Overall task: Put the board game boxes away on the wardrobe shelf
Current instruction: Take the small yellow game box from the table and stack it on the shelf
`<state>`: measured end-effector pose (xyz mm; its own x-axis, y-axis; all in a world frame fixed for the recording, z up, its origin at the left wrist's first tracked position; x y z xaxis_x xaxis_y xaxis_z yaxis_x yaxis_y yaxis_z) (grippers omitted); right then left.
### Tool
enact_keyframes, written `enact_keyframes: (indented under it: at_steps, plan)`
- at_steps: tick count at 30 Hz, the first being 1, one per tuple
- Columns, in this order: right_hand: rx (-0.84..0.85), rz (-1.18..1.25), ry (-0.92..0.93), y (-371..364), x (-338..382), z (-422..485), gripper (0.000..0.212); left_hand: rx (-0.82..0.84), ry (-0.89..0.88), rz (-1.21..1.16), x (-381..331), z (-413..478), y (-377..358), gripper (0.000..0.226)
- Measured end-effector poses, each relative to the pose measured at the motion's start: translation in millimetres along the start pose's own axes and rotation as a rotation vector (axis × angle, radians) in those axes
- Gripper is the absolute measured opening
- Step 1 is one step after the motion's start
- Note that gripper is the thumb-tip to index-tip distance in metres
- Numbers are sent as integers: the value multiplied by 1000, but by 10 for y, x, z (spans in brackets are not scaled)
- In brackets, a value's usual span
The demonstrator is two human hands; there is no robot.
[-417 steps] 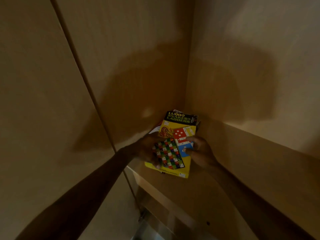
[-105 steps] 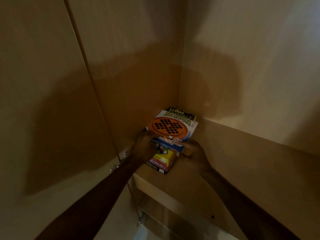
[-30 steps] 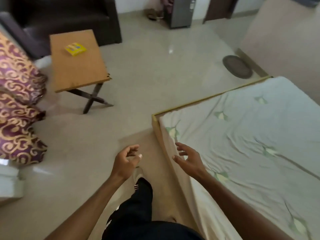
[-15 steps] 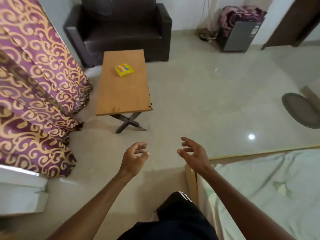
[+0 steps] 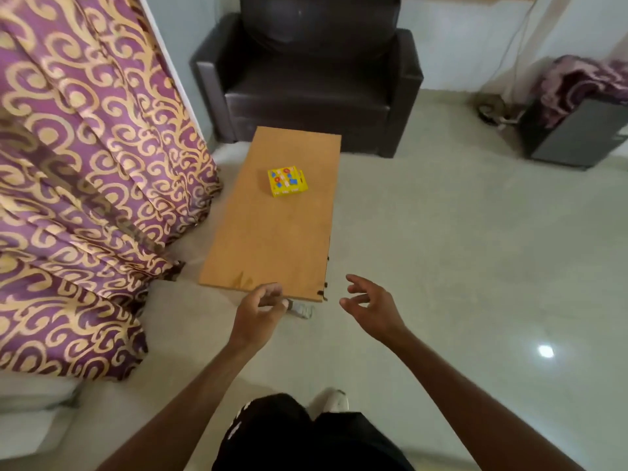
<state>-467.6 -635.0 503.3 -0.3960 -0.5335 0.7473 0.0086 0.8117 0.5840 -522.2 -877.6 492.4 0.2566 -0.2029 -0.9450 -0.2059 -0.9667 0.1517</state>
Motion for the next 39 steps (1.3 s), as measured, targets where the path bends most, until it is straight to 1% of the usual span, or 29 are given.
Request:
enact_keyframes:
  at_steps: [3, 9, 13, 16, 19, 22, 25, 29, 30, 32, 33, 36, 38, 39]
  plan:
    - [46, -29, 22, 91, 212, 701, 53, -57, -3, 17, -117, 555, 27, 28]
    - [140, -89, 5, 43, 508, 2293, 53, -137, -8, 86, -271, 1961, 156, 26]
    - [181, -102, -43, -81, 662, 3275, 53, -128, 17, 170, -378, 2928, 208, 30]
    - [235, -121, -81, -254, 693, 3978, 52, -99, 110, 194, -332, 3601, 218, 37]
    - [302, -144, -133, -516, 596, 4675, 56, -86, 207, 221, -197, 4232, 180, 48]
    - [366, -162, -199, -840, 403, 5340, 72, -63, 293, 284, 18, 4897, 116, 47]
    - [423, -151, -315, -1187, 133, 5949, 84, -36, 337, 425, 242, 5612, 76, 56]
    - [486, -169, -354, -1651, -198, 6670, 83, 36, 400, 599, 591, 6571, -25, 65]
    - [496, -165, -351, -1707, -226, 6758, 85, 60, 384, 641, 590, 6763, -52, 69]
    - [496, -128, -367, -1861, -372, 7024, 90, 109, 368, 720, 734, 7251, -130, 79]
    - [483, -101, -361, -1899, -413, 7114, 89, 128, 364, 756, 786, 7424, -164, 83]
    - [443, -93, -369, -1920, -522, 7435, 69, 163, 403, 790, 995, 7802, -253, 91]
    - [381, -92, -385, -1810, -567, 7627, 64, 136, 448, 804, 1042, 7822, -297, 89]
    - [350, -88, -397, -1742, -574, 7722, 68, 83, 501, 786, 1090, 7777, -277, 85]
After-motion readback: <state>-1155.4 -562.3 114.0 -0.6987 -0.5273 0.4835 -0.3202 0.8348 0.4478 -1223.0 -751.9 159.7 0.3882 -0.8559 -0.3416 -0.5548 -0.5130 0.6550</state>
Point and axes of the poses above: each hand's wrist, its own z-axis towards the middle knuckle, its own y-axis out of the back of the hand, x = y × z, the point moved 9 cm from there along z, towards the middle knuckle, and after that the axes turned 9 degrees about -z, right-handed, at the moved point
